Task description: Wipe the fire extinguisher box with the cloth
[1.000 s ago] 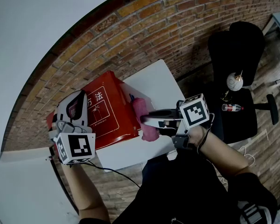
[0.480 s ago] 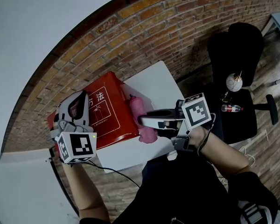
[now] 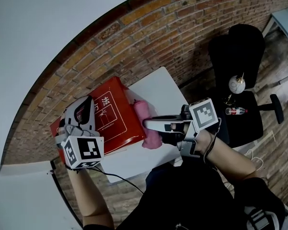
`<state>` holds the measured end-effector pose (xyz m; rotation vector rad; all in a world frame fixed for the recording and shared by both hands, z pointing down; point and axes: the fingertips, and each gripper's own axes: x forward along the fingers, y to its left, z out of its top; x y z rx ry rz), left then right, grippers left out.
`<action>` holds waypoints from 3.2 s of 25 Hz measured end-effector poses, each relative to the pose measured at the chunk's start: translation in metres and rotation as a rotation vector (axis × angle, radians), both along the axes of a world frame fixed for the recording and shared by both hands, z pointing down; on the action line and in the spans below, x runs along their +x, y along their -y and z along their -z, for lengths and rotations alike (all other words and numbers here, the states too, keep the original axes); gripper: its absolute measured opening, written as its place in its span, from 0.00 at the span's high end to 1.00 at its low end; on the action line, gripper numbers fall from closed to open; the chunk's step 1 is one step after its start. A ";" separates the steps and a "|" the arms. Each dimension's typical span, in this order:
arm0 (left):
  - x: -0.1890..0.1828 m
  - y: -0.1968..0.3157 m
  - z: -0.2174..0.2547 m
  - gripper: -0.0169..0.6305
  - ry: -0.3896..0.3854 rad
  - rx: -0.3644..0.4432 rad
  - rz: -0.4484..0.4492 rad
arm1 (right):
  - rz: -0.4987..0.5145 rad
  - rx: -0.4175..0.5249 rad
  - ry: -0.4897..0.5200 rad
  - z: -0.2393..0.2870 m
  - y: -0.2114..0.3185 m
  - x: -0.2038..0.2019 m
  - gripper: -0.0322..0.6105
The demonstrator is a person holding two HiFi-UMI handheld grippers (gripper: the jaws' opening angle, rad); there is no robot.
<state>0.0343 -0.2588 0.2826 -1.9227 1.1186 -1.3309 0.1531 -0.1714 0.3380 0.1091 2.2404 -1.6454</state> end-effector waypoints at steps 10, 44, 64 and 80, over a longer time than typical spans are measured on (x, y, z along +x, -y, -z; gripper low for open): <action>0.003 -0.002 -0.001 0.94 0.002 -0.003 -0.022 | -0.198 0.046 -0.097 -0.001 0.002 0.009 0.85; -0.016 -0.136 0.058 0.94 -0.049 0.238 -0.671 | -0.901 0.029 -0.318 0.025 -0.195 0.001 0.85; 0.013 -0.097 0.034 0.94 0.045 0.144 -0.697 | -0.735 0.004 -0.222 0.011 -0.164 0.055 0.85; 0.027 -0.096 0.021 0.94 0.055 0.114 -1.047 | -1.035 -0.091 -0.225 0.009 -0.164 0.000 0.85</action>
